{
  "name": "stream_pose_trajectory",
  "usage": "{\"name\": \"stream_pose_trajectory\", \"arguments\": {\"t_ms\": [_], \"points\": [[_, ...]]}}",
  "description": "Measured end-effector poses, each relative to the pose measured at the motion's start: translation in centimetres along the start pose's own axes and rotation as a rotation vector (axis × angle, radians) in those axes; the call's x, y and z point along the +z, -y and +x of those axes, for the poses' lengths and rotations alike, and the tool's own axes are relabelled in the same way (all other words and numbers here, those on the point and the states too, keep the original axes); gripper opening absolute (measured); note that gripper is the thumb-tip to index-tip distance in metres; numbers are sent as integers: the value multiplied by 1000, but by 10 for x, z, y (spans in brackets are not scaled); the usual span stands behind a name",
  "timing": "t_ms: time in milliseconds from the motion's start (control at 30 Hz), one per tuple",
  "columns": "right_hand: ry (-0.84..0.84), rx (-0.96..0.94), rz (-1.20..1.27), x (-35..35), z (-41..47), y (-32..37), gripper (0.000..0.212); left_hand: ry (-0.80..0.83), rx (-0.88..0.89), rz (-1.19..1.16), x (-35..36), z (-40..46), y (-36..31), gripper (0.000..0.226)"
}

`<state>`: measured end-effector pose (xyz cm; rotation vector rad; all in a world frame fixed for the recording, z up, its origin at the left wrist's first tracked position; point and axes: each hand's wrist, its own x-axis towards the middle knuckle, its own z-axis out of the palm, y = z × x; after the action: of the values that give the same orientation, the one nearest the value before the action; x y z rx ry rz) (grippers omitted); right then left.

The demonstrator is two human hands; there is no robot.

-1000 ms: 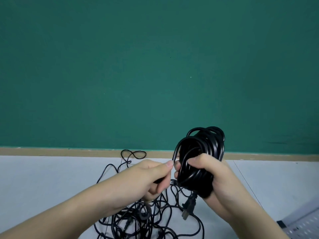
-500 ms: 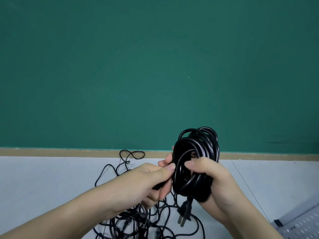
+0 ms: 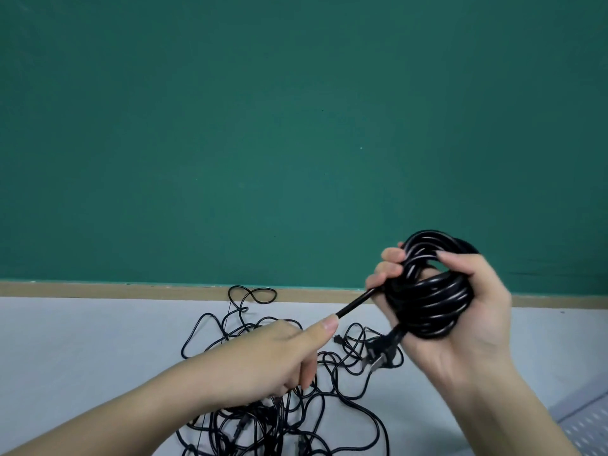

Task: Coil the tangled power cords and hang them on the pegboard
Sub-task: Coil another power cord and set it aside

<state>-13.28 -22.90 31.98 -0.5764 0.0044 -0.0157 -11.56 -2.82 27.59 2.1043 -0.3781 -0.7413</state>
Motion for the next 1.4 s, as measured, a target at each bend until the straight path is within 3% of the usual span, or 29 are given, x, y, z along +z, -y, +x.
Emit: {"name": "stream_pose_trajectory", "arguments": {"t_ms": [200, 467, 800, 1033, 1233, 1400], "points": [[-70, -118, -84, -15, 8, 23, 16, -26, -38, 213, -1, -1, 0, 68], [-135, -78, -329, -25, 13, 16, 10, 7, 59, 316, 0, -5, 2, 54], [-137, -46, -398, -22, 13, 7, 9, 82, 233, 53, -5, -13, -7, 64], [-105, 64, -607, -18, 5, -15, 6, -128, 369, 42, -11, -14, -9, 60], [31, 321, -654, -16, -1, -32, 42, -154, 441, -24, -12, -13, -9, 55], [69, 408, -519, -12, -5, -39, 38, -151, 397, -110, -17, -7, -8, 51]]}}
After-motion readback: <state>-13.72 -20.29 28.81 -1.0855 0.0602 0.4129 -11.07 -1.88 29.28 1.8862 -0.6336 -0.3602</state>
